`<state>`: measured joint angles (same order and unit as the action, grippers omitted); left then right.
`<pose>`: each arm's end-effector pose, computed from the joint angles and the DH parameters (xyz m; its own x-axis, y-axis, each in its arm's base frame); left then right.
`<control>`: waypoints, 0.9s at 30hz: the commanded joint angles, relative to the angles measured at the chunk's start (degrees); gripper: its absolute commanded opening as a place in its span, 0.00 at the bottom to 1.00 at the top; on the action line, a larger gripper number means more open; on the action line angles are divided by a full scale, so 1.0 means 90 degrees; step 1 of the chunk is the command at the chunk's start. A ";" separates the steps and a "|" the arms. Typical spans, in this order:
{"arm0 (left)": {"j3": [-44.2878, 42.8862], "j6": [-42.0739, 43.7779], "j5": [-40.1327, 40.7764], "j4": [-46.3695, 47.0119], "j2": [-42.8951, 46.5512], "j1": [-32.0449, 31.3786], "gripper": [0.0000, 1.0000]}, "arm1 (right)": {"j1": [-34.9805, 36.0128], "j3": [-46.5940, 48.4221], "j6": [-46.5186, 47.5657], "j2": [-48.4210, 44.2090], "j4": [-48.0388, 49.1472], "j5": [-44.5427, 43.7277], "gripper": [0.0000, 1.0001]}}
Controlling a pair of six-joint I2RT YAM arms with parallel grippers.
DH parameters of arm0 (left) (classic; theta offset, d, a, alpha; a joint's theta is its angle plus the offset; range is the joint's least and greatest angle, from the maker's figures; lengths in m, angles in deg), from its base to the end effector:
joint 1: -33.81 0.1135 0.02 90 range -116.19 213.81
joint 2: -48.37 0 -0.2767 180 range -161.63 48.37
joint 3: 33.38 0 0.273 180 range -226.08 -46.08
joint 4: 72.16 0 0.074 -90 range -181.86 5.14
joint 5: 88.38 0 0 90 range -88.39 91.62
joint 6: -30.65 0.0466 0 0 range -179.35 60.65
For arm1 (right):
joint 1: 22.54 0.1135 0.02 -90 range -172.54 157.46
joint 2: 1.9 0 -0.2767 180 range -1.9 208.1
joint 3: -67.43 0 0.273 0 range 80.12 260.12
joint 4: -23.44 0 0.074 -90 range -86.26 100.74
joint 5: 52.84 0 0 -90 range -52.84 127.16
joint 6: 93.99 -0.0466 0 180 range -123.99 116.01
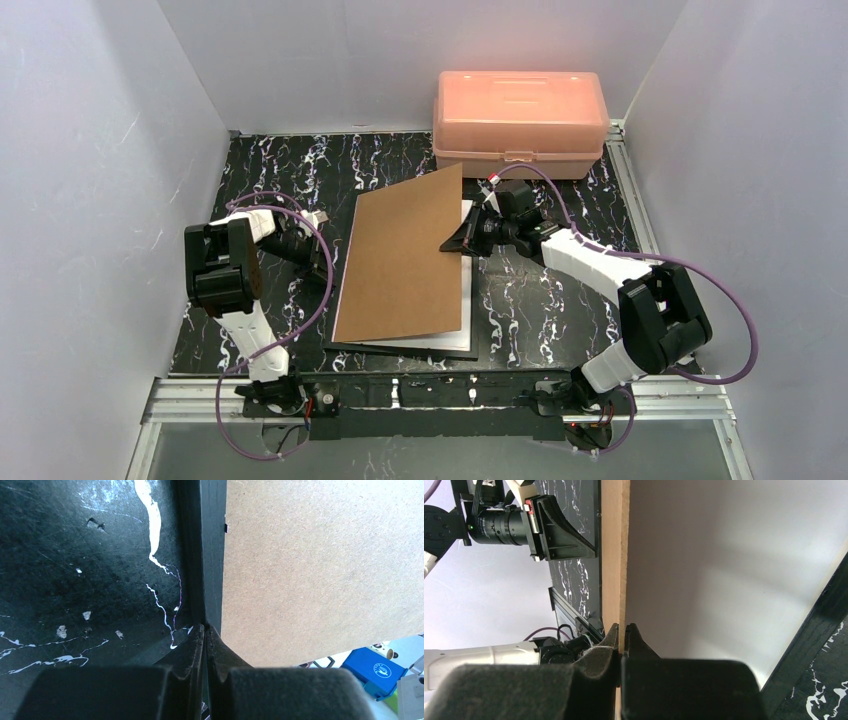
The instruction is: Put the photo into the frame
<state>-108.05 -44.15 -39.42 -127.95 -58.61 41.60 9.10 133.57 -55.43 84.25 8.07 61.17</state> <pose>0.3362 0.0151 0.1231 -0.9767 0.0660 -0.2041 0.1818 0.7595 -0.6246 0.2906 0.2013 0.2287 -0.9028 0.2827 -0.3240 -0.0893 0.6138 0.7844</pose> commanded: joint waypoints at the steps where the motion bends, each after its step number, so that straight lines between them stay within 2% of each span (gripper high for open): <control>1: 0.0031 0.0029 -0.0122 -0.0036 -0.0108 -0.0153 0.00 | 0.0082 -0.0200 0.0353 0.0157 0.0102 -0.1122 0.02; 13: 0.0043 0.0039 -0.0152 -0.0085 -0.0067 -0.0163 0.00 | 0.0318 -0.0369 0.0434 0.0322 0.0053 -0.1535 0.06; 17: 0.0026 0.0063 -0.0128 -0.0122 -0.0027 -0.0163 0.00 | 0.0421 0.0043 0.0883 0.0513 -0.0632 -0.1886 0.14; 24: 0.0041 0.0064 -0.0099 -0.0138 0.0014 -0.0163 0.00 | 0.0688 0.0820 0.1464 0.0975 -0.1910 -0.2607 0.39; 27: 0.0042 0.0071 -0.0074 -0.0144 0.0048 -0.0163 0.00 | 0.0789 0.1049 0.1591 0.1110 -0.2246 -0.2907 0.46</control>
<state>-108.25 -44.13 -39.05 -128.32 -58.59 41.60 13.18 139.96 -47.83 91.29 -3.28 46.03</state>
